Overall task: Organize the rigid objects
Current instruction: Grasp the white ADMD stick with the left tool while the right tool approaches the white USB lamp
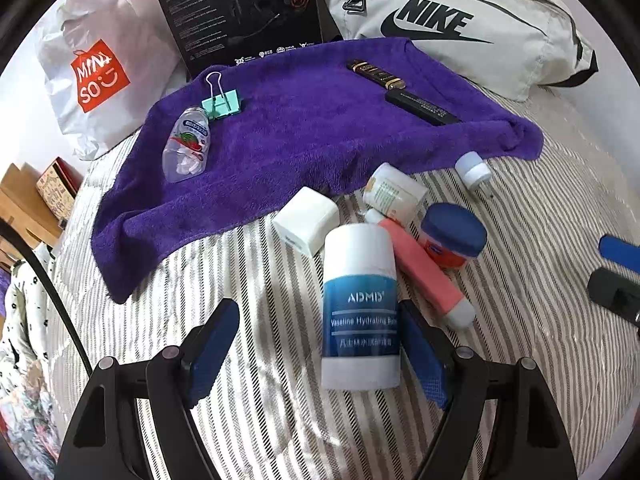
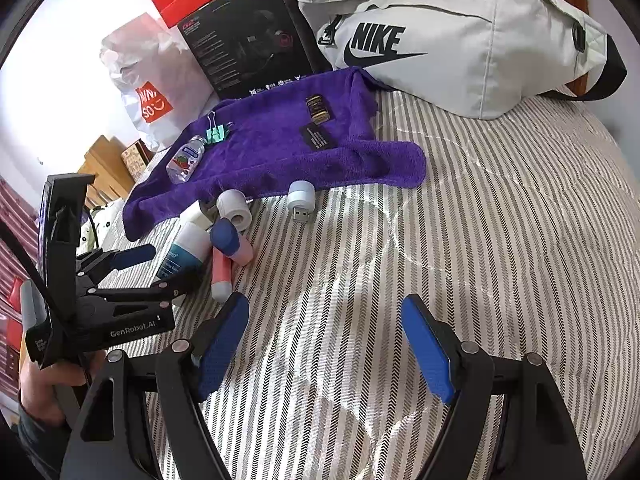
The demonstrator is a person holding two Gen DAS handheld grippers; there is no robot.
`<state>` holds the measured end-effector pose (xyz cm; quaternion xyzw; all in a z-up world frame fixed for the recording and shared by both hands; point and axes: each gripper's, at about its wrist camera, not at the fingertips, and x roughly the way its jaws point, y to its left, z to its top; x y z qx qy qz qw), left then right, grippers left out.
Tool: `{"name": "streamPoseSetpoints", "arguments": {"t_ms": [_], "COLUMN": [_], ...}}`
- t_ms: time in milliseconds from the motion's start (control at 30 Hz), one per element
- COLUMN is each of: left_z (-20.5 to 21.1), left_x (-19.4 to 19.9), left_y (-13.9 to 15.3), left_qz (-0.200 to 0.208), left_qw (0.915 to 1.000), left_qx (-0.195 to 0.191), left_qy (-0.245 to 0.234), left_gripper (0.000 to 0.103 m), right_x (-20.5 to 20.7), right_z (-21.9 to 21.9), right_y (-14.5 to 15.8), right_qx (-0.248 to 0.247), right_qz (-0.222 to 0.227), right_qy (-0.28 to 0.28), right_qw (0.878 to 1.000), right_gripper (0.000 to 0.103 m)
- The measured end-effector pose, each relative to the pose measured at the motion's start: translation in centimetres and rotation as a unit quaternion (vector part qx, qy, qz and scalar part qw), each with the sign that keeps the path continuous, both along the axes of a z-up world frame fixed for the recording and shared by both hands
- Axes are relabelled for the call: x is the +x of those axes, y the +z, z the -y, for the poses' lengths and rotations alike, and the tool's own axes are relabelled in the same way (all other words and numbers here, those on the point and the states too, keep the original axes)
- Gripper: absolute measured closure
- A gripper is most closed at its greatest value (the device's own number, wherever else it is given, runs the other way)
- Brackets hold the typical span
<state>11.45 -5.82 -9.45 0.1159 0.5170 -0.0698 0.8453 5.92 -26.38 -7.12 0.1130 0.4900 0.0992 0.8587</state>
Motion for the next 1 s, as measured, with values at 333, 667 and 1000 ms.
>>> {"name": "streamPoseSetpoints", "arguments": {"t_ms": [333,667,1000], "left_z": [0.1,-4.0,-6.0], "left_x": [-0.2,-0.7,-0.5], "left_y": [-0.4,0.4,-0.3], "left_qz": [-0.007,-0.002,-0.005], "left_qw": [0.9976,0.9974,0.9963], "left_qx": [-0.061,-0.073,-0.084], "left_qy": [-0.031,-0.003,0.014], "left_gripper": [0.069,0.069,0.069], "right_x": [1.0,6.0,9.2], "right_z": [-0.3,-2.5,-4.3], "right_y": [-1.1,-0.6,-2.1], "right_qx": [-0.006,-0.026,-0.049], "right_qz": [-0.012,0.019,0.011], "right_qy": [-0.007,0.002,0.012], "right_qw": [1.0,0.999,0.999], "right_gripper": [0.025,0.025,0.039]}}
